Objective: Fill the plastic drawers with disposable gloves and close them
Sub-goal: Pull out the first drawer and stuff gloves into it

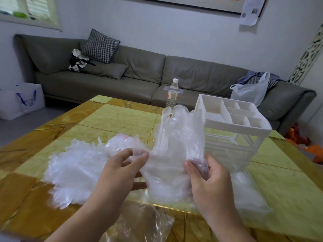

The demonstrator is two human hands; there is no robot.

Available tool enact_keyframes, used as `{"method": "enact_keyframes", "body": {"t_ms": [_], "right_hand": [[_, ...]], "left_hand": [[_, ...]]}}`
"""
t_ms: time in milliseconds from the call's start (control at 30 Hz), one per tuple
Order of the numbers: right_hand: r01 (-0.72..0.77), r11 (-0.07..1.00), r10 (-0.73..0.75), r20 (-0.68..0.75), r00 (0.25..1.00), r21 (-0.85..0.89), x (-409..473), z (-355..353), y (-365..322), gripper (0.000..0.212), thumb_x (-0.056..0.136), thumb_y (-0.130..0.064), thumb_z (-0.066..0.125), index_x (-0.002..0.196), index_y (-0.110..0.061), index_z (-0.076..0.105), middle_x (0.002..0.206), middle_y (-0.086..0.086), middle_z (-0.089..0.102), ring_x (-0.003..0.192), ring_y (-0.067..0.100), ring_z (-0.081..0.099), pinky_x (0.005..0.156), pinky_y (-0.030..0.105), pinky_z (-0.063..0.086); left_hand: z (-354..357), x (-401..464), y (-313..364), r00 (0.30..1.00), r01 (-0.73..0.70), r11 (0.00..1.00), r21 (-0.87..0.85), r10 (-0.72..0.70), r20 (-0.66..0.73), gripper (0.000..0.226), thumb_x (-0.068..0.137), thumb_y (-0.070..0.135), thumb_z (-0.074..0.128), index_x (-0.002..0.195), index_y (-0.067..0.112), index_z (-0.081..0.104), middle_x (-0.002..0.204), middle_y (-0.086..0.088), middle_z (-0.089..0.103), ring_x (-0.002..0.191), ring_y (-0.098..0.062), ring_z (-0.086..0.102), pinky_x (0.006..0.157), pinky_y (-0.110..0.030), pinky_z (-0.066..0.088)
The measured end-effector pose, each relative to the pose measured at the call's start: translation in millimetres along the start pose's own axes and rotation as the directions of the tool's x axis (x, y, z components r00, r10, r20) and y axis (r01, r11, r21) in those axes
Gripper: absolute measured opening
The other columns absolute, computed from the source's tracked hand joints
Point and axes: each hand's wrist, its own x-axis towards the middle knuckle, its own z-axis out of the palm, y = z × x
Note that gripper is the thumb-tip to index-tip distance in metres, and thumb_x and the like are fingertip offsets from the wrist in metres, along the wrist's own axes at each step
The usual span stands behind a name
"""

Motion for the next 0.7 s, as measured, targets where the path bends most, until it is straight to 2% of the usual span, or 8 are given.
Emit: {"method": "enact_keyframes", "body": {"t_ms": [100,200,367,433,500,600,633,700], "right_hand": [[-0.014,1.000,0.014,0.001,1.000,0.002,-0.5,0.4,-0.3,0.008,0.096,-0.020,0.076,0.090,-0.020,0.071,0.083,-0.007,0.077,0.078,0.009,0.074,0.070,0.029,0.060],[-0.026,1.000,0.026,0.016,1.000,-0.001,-0.4,0.5,0.0,0.004,0.097,-0.022,0.076,0.094,-0.022,0.072,0.086,-0.010,0.078,0.082,0.005,0.075,0.074,0.028,0.061],[-0.036,0.999,0.036,-0.003,0.999,-0.035,-0.5,2.6,2.3,0.013,0.097,-0.025,0.076,0.093,-0.014,0.071,0.082,0.000,0.076,0.074,0.016,0.074,0.070,0.044,0.062],[-0.075,0.997,0.075,0.004,0.997,-0.014,-0.8,4.7,1.5,0.024,0.096,-0.038,0.076,0.105,-0.015,0.073,0.092,-0.001,0.079,0.085,0.018,0.076,0.076,0.048,0.064],[-0.122,0.992,0.122,-0.007,0.993,0.014,0.1,5.5,1.0,0.038,0.093,-0.047,0.076,0.118,-0.018,0.074,0.104,-0.004,0.080,0.099,0.017,0.076,0.087,0.049,0.064],[-0.131,0.990,0.132,-0.020,0.991,0.060,3.1,1.3,2.8,0.007,0.096,-0.028,0.077,0.100,-0.023,0.076,0.086,-0.007,0.080,0.079,0.010,0.076,0.074,0.041,0.064],[-0.137,0.987,0.139,-0.017,0.990,0.081,3.3,0.3,2.1,0.001,0.096,-0.025,0.077,0.096,-0.024,0.076,0.083,-0.007,0.079,0.074,0.012,0.075,0.069,0.040,0.064],[-0.136,0.984,0.137,-0.006,0.990,0.111,3.2,-0.3,2.7,0.003,0.096,-0.022,0.077,0.094,-0.023,0.075,0.081,-0.006,0.079,0.071,0.013,0.076,0.064,0.037,0.062]], "left_hand": [[-3.6,3.1,4.3,1.000,-0.011,0.997,-0.078,0.009,-0.019,0.017,0.100,0.024,0.065,0.100,0.007,0.069,0.087,-0.010,0.077,0.075,-0.025,0.075,0.060,-0.031,0.059],[-6.8,5.7,8.4,0.998,-0.013,0.988,-0.155,0.003,-0.069,0.015,0.101,0.026,0.063,0.096,0.013,0.067,0.082,-0.006,0.075,0.074,-0.027,0.073,0.067,-0.041,0.058],[-11.6,11.9,8.9,0.994,-0.009,0.973,-0.231,-0.015,-0.104,0.017,0.102,0.030,0.061,0.090,0.018,0.062,0.081,0.001,0.070,0.072,-0.023,0.071,0.071,-0.044,0.057],[-13.5,13.4,8.2,0.992,-0.028,0.964,-0.264,-0.005,-0.126,0.014,0.100,0.031,0.064,0.092,0.020,0.060,0.088,0.001,0.069,0.077,-0.025,0.070,0.071,-0.046,0.058],[-16.0,14.6,6.4,0.988,-0.048,0.949,-0.312,-0.002,-0.156,0.019,0.098,0.032,0.067,0.102,0.016,0.059,0.102,-0.006,0.072,0.089,-0.030,0.072,0.081,-0.050,0.061],[-10.2,9.6,7.0,0.991,0.053,0.909,-0.413,-0.098,-0.090,0.060,0.089,0.044,0.076,0.131,0.005,0.059,0.125,-0.020,0.072,0.113,-0.038,0.071,0.099,-0.053,0.057],[-6.6,6.6,6.2,0.989,0.118,0.903,-0.413,-0.144,-0.033,0.063,0.087,0.048,0.077,0.130,0.005,0.061,0.122,-0.021,0.073,0.112,-0.037,0.072,0.100,-0.052,0.056],[2.3,-2.0,4.6,0.971,0.238,0.906,-0.351,-0.217,0.098,0.052,0.090,0.049,0.068,0.117,0.005,0.066,0.109,-0.019,0.078,0.102,-0.032,0.076,0.095,-0.047,0.054]]}}
